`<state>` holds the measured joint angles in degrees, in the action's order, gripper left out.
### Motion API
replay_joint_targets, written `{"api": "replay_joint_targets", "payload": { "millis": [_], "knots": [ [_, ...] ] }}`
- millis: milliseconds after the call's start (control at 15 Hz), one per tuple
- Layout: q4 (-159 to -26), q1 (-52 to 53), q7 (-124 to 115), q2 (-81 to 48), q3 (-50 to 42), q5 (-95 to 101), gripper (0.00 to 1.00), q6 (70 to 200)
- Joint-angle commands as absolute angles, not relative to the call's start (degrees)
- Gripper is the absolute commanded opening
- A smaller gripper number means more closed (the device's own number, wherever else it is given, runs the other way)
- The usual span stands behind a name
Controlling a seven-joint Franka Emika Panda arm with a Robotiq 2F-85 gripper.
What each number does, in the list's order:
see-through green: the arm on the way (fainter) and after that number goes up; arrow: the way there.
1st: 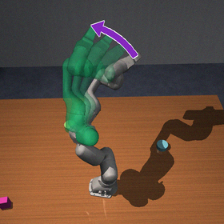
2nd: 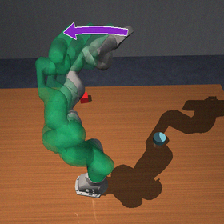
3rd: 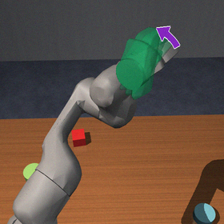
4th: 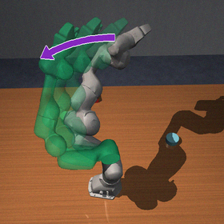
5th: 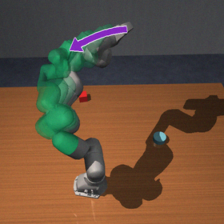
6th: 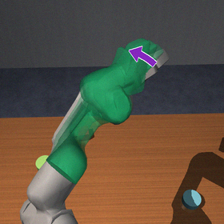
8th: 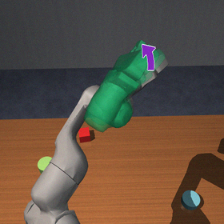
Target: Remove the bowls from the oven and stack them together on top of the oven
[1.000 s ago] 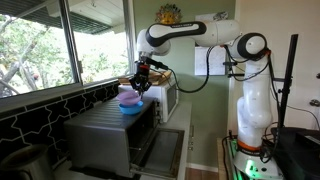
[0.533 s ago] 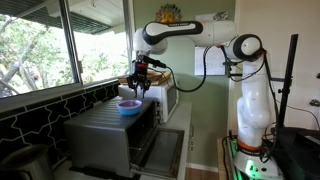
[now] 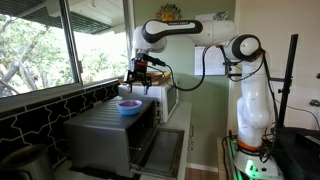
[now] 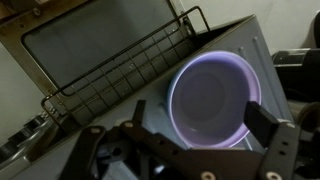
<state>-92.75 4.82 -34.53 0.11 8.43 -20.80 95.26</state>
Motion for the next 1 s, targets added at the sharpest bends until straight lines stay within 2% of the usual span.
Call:
{"api": "replay_joint_targets", "payload": {
  "millis": [0, 600, 933],
  "knots": [
    [-97.0, 5.3, -31.1, 4.5, 7.6, -18.4, 1.0, 95.9],
    [-107.0, 5.9, -13.5, 27.1, 8.7, -11.9, 1.0, 98.7],
    [-113.5, 6.3, -6.2, 34.8, 8.7, -13.0, 1.0, 111.0]
  ]
}}
